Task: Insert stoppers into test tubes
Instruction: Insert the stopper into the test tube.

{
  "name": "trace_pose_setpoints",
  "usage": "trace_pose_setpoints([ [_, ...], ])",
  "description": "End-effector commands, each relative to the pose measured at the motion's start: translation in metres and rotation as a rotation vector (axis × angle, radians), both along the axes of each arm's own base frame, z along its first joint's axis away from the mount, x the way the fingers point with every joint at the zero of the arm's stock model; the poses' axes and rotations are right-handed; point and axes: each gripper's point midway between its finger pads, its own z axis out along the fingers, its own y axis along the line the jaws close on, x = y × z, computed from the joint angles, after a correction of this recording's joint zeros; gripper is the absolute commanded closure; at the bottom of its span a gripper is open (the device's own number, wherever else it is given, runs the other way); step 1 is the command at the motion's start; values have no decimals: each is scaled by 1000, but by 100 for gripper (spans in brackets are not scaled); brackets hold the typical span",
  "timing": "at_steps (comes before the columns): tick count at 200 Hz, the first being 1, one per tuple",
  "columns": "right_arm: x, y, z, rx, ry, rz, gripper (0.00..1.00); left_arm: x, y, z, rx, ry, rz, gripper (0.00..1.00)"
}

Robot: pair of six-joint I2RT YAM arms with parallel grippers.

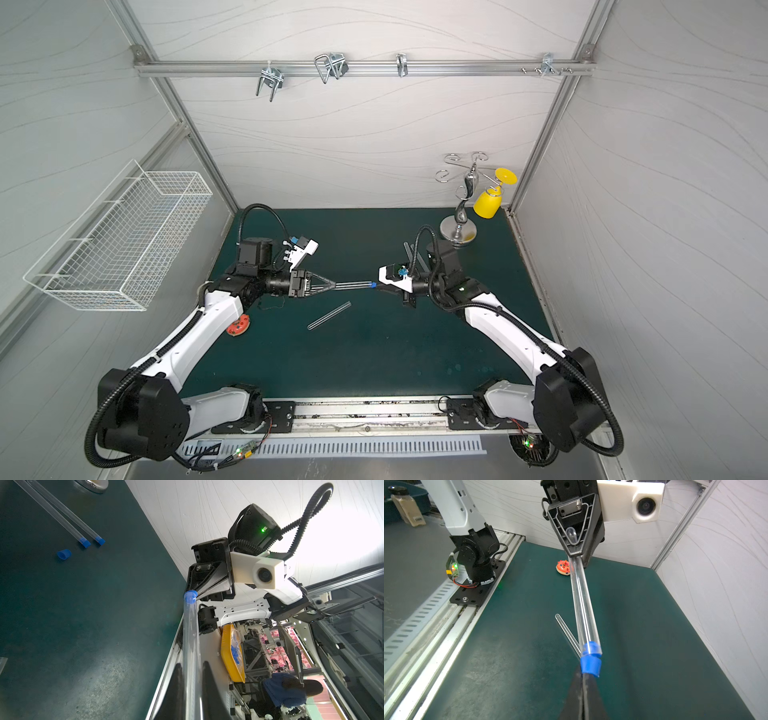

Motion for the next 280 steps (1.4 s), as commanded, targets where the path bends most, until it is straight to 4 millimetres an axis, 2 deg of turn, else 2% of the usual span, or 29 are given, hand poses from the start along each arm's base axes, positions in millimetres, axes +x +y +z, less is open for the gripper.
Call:
trace_pose_setpoints([
  [1,-33,18,28,65,-168,188,97,-26,-17,23,-79,-51,-159,100],
  [26,-41,21,27,40,-195,220,98,-30,-18,23,-76,-59,-173,100],
  [124,-42,27,35,33,-275,259,100,-48,-24,30,-119,-60,-252,100],
  [173,-45,39,55,128,-273,294,100,-53,-26,33,-132,-66,-277,100],
  [197,-46,44,65,168,-205,314,100,-52,-27,33,-124,-69,-273,100],
  [254,-47,45,68,167,-15,360,99,-52,-27,32,-117,-80,-267,100],
  [268,-42,47,66,163,-51,325,100,-52,-27,32,-115,-81,-265,100],
  [280,-44,50,61,157,-155,299,100,-52,-27,33,-117,-80,-266,100],
])
